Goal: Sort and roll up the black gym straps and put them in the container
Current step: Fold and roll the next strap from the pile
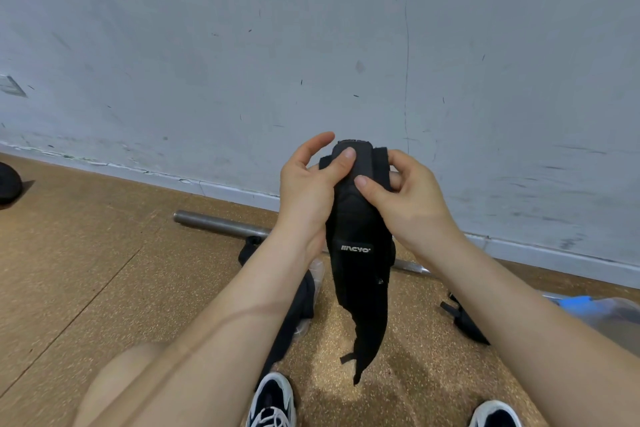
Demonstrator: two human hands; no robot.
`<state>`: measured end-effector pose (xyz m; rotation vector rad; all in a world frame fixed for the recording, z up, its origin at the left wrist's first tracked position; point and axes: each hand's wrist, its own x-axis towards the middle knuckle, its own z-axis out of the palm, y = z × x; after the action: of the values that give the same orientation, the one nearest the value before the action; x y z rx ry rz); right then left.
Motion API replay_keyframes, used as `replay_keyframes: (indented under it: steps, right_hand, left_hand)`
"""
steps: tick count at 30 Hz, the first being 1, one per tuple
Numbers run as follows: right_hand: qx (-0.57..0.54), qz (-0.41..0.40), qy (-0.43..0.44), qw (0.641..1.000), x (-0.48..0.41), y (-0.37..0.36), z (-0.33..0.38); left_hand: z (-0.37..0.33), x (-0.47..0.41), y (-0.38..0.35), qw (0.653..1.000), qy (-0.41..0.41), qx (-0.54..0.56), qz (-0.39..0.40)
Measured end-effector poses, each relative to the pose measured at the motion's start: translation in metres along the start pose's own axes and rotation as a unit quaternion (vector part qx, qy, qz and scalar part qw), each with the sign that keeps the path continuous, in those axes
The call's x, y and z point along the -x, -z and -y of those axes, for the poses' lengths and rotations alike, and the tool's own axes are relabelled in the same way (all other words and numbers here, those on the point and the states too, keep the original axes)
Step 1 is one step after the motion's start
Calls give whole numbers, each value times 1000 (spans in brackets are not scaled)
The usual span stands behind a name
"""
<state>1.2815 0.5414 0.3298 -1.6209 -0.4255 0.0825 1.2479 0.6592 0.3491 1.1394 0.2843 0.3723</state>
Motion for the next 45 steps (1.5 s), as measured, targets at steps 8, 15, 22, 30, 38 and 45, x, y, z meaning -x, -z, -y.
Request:
replay_keyframes:
  steps: [8, 15, 22, 30, 38, 45]
  right_hand:
    - [-75, -14, 23, 997, 5, -8, 1]
    - [46, -50, 99, 993, 14, -18, 2]
    - [-7, -109, 42, 993, 14, -26, -7]
    - [95, -86, 83, 988, 2, -23, -9]
    - [93, -86, 82, 989, -6, -6, -1]
    - [23, -138, -80, 987, -26, 38, -4]
  left_hand:
    - [-4, 3, -3, 997, -72, -30, -5]
    - [0, -3, -7, 993, -62, -78, -62]
    - [13, -3, -9, 953, -212, -200, -79]
    - [22, -13, -12, 982, -42, -149, -112]
    - [27, -11, -20, 957, -203, -199, -68]
    - [27, 6, -33, 966, -28, -193, 171]
